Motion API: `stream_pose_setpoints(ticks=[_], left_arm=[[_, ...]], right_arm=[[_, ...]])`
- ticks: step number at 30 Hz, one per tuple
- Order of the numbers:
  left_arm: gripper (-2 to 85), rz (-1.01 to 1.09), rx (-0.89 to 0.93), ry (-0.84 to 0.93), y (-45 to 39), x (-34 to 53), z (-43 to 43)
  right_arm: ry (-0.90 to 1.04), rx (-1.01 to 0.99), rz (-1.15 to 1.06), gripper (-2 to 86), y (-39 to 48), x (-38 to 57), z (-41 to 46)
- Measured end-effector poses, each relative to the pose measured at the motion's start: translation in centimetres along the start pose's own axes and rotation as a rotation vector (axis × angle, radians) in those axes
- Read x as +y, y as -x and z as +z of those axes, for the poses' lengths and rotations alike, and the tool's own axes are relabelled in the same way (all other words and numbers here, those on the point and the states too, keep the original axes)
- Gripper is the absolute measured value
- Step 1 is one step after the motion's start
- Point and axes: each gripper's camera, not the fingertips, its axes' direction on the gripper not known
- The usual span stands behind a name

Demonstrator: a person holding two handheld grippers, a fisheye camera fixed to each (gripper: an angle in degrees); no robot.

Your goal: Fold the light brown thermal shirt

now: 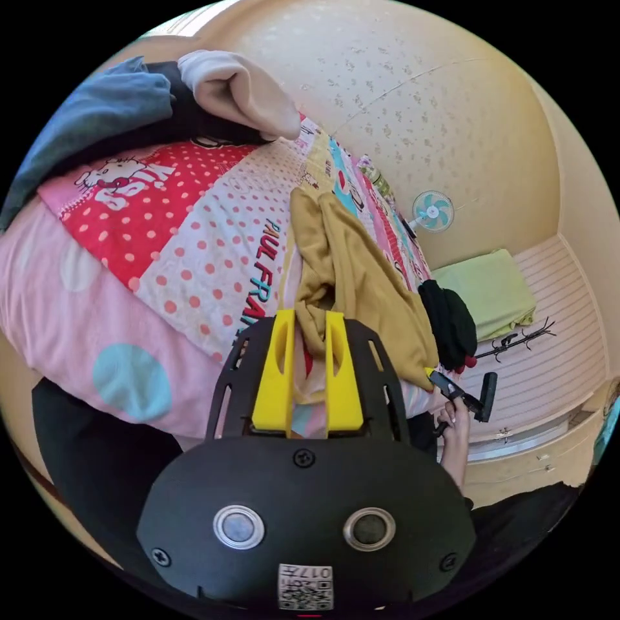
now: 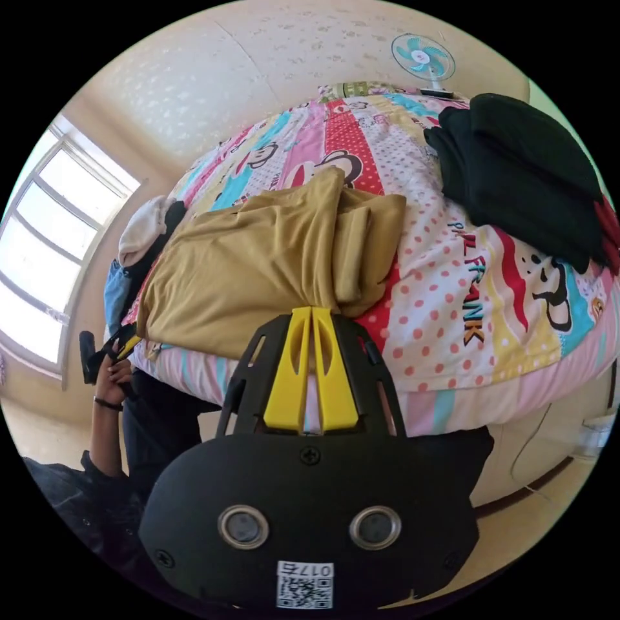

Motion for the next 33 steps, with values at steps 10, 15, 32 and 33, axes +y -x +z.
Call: stream_pose_setpoints(ticks=[10,15,32,33], left_arm=[[3.5,0.484,0.23,-0.069,-21.3,1.7,4.4],[4.2,0.847,0.13,0.208,-31.0,11.9,15.8],[10.1,0.483,-0.024,-0.09,-17.2,12.0,9.0],[11.9,0.438,-0.037,-0.011,-15.7,11.0,10.5]], right_arm=[[-0.569,-0.082,0.239,0.5,-6.1,9.3,-8.9],[-0.72,-0.091,0.351,0.5,-10.1,13.0,-13.4],[-0.091,-0.255,-0.147,0.4,-5.1,6.9,-10.1],[-0.098,-0.274,-0.138,0.4,-5.6,7.0,-10.2]])
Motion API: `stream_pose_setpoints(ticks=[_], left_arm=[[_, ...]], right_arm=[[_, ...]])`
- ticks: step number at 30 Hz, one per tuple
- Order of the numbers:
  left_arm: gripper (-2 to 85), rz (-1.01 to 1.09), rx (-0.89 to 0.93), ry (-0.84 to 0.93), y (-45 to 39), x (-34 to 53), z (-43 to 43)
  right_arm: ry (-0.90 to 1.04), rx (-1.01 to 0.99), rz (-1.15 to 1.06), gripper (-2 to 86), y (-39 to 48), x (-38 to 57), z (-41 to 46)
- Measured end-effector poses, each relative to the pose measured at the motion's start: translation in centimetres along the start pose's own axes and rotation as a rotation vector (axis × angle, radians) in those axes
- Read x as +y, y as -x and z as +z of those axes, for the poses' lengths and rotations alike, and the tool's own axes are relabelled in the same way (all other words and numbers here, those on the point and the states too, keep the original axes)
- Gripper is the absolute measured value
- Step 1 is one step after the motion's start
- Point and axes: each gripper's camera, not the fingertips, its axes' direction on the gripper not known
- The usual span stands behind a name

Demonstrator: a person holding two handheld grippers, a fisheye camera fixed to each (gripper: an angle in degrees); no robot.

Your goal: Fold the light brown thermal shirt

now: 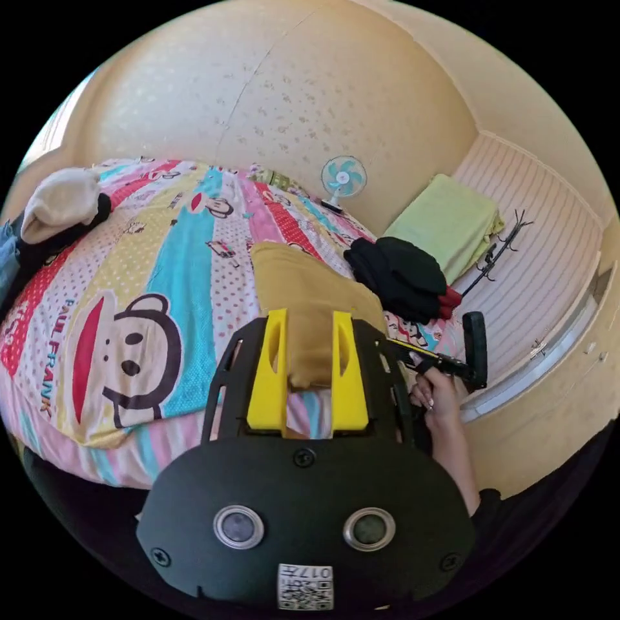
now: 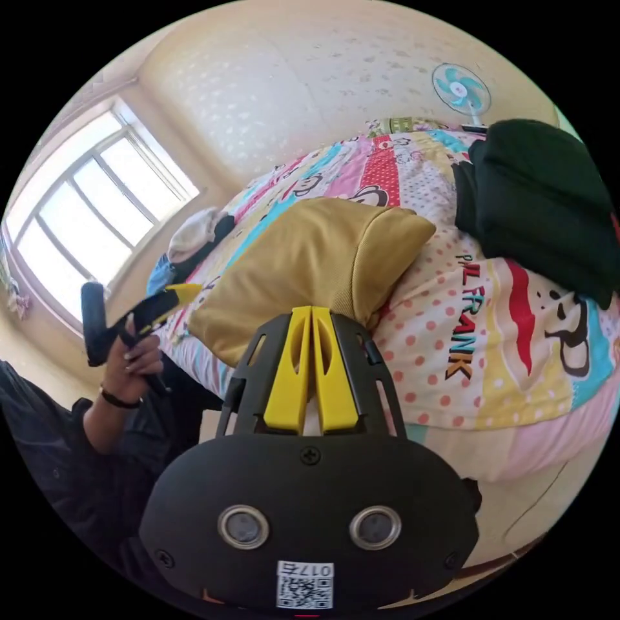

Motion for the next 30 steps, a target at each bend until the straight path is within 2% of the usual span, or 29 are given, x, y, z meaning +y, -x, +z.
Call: stream_pose_setpoints(ticks=[2,4,6,9,11,14,17,21,23,25,26,30], left_arm=[[14.3,-0.072,0.068,0.159,2.2,0.2,3.3],[15.3,-0.134,0.128,0.085,4.1,1.4,3.5],[13.3,-0.172,0.158,0.094,4.7,1.3,2.9],[9.7,-0.244,0.272,0.172,5.9,0.6,2.0],[8.7,-0.271,0.365,0.201,6.4,0.7,1.2],[8.1,-0.302,0.552,0.178,5.8,1.9,-0.9],[8.0,-0.315,0.717,0.175,3.6,2.8,-2.4],[8.0,-0.156,0.743,0.234,-1.9,3.2,-5.2],[8.0,-0.066,0.741,0.291,-4.0,4.0,-6.3],[8.3,0.04,0.744,0.365,-5.4,5.6,-8.1],[8.4,0.066,0.741,0.358,-5.2,5.9,-8.8],[6.2,0.208,0.885,0.253,0.0,6.3,-14.6]], right_arm=[[-0.022,-0.029,0.021,0.5,-1.3,0.4,-0.8],[-0.038,-0.039,0.012,0.8,-2.0,0.6,-1.4],[-0.069,-0.082,0.053,1.1,-3.1,1.1,-2.6],[-0.289,-0.247,0.259,2.9,-6.5,4.3,-7.3],[-0.39,-0.329,0.556,8.6,-9.9,8.5,-10.3],[-0.248,-0.332,0.697,21.5,-11.4,11.7,-12.1],[-0.263,-0.447,0.788,25.7,-11.7,15.0,-13.0],[-0.283,-0.691,0.803,26.3,-13.5,14.6,-10.7],[-0.297,-0.903,0.783,25.0,-15.3,13.4,-8.4],[-0.278,-1.06,0.852,23.6,-16.7,13.7,-6.5],[-0.278,-1.149,0.89,22.8,-17.2,14.3,-5.6],[-0.401,-1.237,0.82,20.9,-16.8,13.8,-7.5]])
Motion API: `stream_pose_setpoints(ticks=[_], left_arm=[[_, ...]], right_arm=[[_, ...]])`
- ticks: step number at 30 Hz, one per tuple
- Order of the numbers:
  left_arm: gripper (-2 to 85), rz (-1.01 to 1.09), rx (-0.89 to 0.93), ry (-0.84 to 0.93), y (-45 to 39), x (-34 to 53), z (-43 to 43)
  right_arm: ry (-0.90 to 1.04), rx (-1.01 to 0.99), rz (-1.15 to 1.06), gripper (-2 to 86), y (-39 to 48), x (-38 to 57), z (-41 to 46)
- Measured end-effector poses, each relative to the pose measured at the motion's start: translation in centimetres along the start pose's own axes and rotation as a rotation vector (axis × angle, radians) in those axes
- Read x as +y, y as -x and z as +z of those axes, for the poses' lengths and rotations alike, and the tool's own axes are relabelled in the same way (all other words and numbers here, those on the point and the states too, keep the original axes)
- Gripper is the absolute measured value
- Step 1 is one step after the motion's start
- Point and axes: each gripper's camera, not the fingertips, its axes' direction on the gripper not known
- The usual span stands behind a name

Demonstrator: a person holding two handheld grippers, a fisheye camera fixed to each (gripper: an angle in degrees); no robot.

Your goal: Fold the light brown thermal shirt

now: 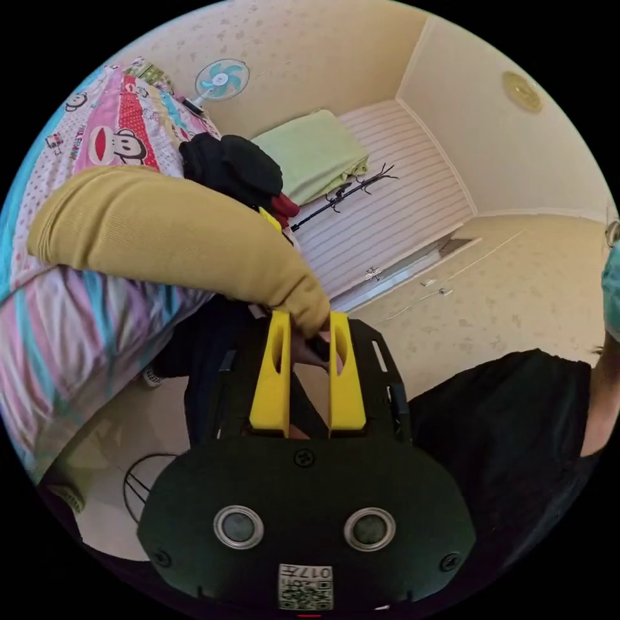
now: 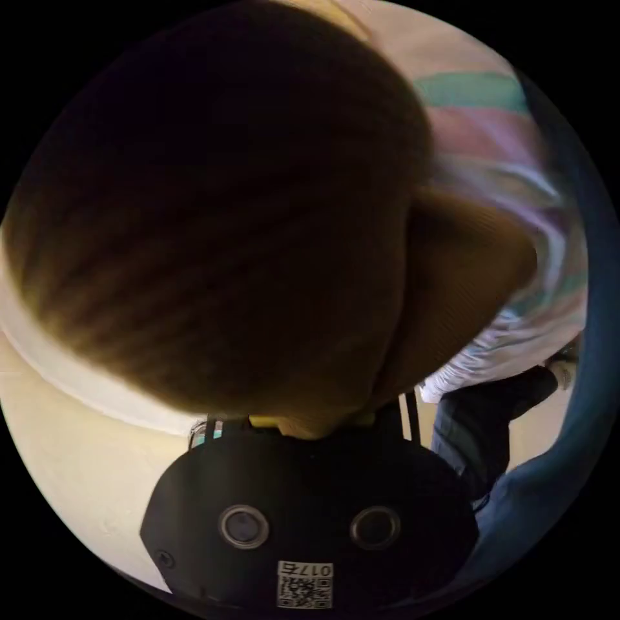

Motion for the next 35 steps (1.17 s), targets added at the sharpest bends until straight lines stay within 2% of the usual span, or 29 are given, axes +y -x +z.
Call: stream_pose_setpoints(ticks=[2,4,6,9,12,13,15,17,18,20,23,25,27,29,30,32,33,34,35], left_arm=[[1.1,0.074,-0.015,-0.09,0.7,1.8,-4.2],[-0.4,0.031,-0.232,-0.149,3.6,4.4,-8.6],[-0.8,-0.006,-0.316,-0.146,6.5,5.6,-10.8],[-1.0,-0.133,-0.207,-0.097,11.2,5.0,-12.8],[-1.0,-0.184,-0.023,-0.161,13.6,4.5,-13.0],[-1.0,-0.205,-0.008,-0.178,14.2,4.5,-12.7],[-1.0,-0.231,-0.029,-0.139,14.9,4.4,-11.7],[-1.0,-0.26,-0.054,-0.065,15.4,4.1,-10.5],[-1.0,-0.274,-0.048,-0.028,15.7,3.9,-9.8],[-1.0,-0.288,-0.009,0.009,16.2,3.6,-8.7],[-1.0,-0.297,0.045,0.066,16.7,2.8,-6.9],[-1.0,-0.261,0.008,0.136,16.5,2.3,-5.5],[-1.0,-0.248,-0.06,0.189,16.6,2.2,-4.5],[-1.0,-0.26,-0.106,0.223,17.0,2.3,-3.5],[-1.0,-0.275,-0.099,0.237,17.3,2.1,-2.9],[-1.0,-0.267,-0.064,0.221,17.6,1.7,-2.2],[-1.0,-0.253,-0.075,0.194,17.4,1.4,-2.1],[-1.0,-0.223,-0.102,0.172,17.0,1.0,-2.1],[-1.0,-0.202,-0.119,0.165,16.6,0.8,-2.1]], right_arm=[[0.0,-0.072,-0.142,19.9,4.9,-1.7,1.3],[0.018,-0.094,-0.286,19.2,10.0,-3.9,3.0],[0.066,-0.116,-0.444,18.5,15.4,-6.9,5.2],[0.083,-0.106,-0.677,17.4,23.0,-12.6,8.4],[-0.053,0.08,-0.85,16.3,26.4,-19.1,9.3],[-0.106,0.203,-0.883,15.8,26.0,-21.8,8.9],[-0.207,0.399,-0.831,15.1,22.4,-25.4,7.1],[-0.331,0.703,-0.616,13.9,12.9,-27.7,3.8],[-0.353,0.803,-0.556,13.6,10.1,-27.7,3.3],[-0.373,1.095,-0.425,11.9,-1.5,-25.8,2.5],[-0.191,1.267,-0.427,8.8,-15.0,-22.0,6.3],[-0.209,1.395,-0.619,8.3,-18.6,-17.8,11.1],[-0.069,1.538,-0.699,8.4,-21.7,-15.8,17.4],[0.391,1.606,-0.713,7.5,-27.7,-15.2,26.8],[0.515,1.603,-0.694,7.0,-29.4,-15.1,28.9],[0.97,1.569,-0.589,6.8,-36.8,-14.4,36.2],[1.069,1.587,-0.541,7.7,-39.0,-14.3,37.5],[1.25,1.675,-0.451,9.2,-43.9,-13.8,39.5],[1.329,1.776,-0.479,10.2,-47.7,-13.1,41.0]])
